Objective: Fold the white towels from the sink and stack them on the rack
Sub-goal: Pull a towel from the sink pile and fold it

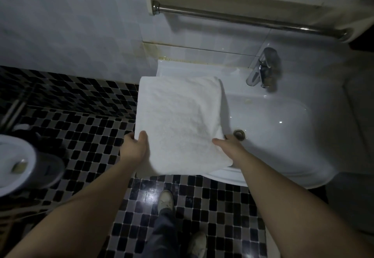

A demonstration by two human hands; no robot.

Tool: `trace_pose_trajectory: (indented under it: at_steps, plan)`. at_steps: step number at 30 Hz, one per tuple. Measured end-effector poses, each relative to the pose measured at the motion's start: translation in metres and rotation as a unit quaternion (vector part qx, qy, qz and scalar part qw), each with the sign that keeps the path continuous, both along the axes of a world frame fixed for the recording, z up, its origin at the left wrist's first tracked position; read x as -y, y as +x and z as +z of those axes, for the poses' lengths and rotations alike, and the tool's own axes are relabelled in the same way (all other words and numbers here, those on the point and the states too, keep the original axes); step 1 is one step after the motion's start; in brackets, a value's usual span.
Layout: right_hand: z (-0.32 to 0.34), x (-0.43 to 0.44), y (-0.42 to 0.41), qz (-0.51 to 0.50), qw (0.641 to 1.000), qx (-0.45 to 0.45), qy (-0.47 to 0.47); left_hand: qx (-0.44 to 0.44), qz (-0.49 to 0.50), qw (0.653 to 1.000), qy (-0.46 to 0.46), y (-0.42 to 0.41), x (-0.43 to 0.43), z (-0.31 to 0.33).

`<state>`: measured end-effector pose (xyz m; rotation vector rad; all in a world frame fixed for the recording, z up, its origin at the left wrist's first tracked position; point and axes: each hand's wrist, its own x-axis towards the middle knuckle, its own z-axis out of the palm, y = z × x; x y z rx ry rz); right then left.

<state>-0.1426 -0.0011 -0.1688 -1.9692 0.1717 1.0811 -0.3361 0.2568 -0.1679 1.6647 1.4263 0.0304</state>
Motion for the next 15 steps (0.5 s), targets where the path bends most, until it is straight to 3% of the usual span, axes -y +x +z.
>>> trace_pose_trajectory:
  at_steps: [3, 8, 10, 15]
  plan:
    - [0.005, -0.009, 0.004, 0.017, 0.999, 0.031, -0.02, 0.024, -0.009, 1.0, 0.009, 0.009, -0.006, 0.001]
    - [0.005, -0.035, 0.018, 0.045, 0.977, 0.186, -0.096, 0.025, -0.018, 0.999, 0.017, 0.024, -0.015, -0.005]
    - [0.004, -0.05, 0.024, -0.011, 0.986, 0.16, -0.045, 0.017, -0.022, 0.999, 0.019, 0.028, -0.02, -0.01]
    - [0.004, -0.063, 0.019, -0.094, 0.993, -0.031, 0.064, 0.006, -0.027, 1.0, 0.009, 0.029, -0.025, -0.013]
